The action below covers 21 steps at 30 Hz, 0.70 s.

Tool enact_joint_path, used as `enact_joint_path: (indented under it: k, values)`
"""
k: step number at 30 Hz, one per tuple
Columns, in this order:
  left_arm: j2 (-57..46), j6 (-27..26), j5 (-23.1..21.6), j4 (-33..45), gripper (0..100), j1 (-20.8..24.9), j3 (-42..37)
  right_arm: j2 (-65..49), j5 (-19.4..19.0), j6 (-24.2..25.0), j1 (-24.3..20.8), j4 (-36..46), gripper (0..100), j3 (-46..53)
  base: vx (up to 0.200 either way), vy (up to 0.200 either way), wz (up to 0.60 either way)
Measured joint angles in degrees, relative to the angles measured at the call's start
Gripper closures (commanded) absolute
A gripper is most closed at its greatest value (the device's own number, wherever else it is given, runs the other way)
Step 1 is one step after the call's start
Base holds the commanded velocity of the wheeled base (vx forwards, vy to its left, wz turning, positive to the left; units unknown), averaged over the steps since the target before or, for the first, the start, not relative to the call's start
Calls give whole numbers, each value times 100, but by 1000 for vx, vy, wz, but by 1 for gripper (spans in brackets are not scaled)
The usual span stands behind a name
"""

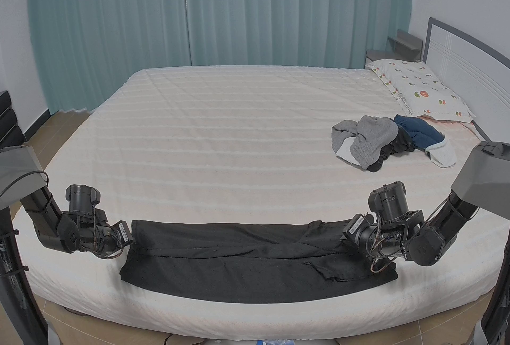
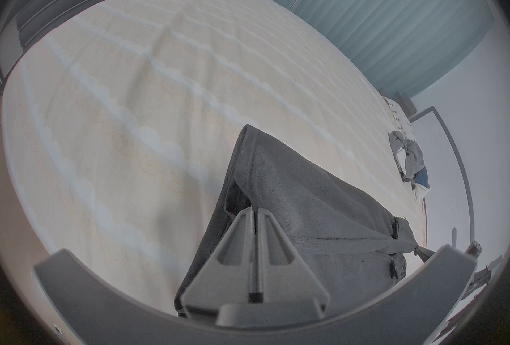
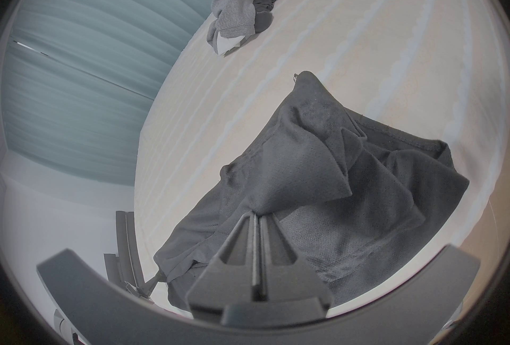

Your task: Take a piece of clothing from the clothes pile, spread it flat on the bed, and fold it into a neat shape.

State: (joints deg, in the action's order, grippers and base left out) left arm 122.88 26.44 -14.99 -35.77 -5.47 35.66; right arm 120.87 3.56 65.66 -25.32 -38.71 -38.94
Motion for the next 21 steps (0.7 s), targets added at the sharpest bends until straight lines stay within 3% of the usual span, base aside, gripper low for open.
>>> enact_joint_path:
  k: [10,21]
  values:
    - [-85,122,50,-121,100,-12,54,-135,7,-227,16,-7,100,-48,0,0,0]
    - [-141,1842,74,-670,100,5,646,-345,5,-831,274,-93,100,-613,0,0,0]
